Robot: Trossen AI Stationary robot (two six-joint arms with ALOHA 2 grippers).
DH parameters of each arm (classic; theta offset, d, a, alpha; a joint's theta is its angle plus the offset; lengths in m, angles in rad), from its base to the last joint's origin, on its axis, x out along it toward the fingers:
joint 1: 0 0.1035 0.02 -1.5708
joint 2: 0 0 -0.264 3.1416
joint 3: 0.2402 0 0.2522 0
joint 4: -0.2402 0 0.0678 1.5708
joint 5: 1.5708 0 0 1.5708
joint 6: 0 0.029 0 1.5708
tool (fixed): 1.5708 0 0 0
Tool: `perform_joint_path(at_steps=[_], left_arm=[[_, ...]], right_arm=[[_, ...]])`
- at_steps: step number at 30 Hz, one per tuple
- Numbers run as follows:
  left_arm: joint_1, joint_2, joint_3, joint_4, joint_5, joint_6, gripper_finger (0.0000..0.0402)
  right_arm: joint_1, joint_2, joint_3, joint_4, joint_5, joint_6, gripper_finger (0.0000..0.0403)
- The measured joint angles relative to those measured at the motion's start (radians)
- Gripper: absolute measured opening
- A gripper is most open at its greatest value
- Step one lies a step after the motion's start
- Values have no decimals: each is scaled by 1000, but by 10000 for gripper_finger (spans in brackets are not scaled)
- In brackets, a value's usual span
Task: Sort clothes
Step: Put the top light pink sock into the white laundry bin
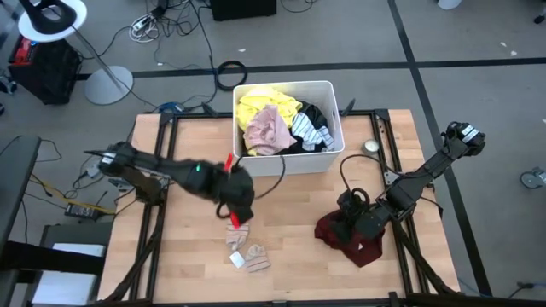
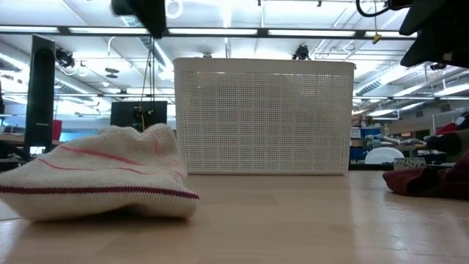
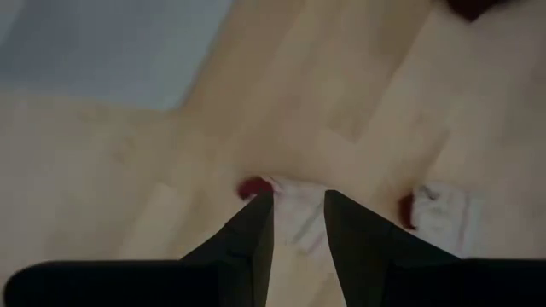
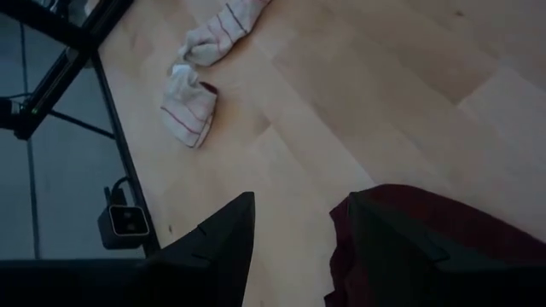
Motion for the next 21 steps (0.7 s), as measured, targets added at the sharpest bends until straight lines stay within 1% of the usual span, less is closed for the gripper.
perform_joint_path(at_steps=[4, 9, 11, 16, 21], left_arm=[[-50, -27, -155, 137, 2, -135, 112], [-66, -28, -327, 335, 116, -200, 112], [-72, -28, -403, 425, 137, -246, 112], [-77, -27, -539, 572, 140, -343, 112], [-74, -27, -642, 681, 121, -348, 112]], right_arm=[[1, 0, 0, 7, -5, -18, 189], [1, 0, 0, 20, -14, -34, 189], [1, 0, 0, 33, -21, -40, 189], [1, 0, 0, 39, -39, -41, 189], [1, 0, 0, 40, -47, -42, 189]])
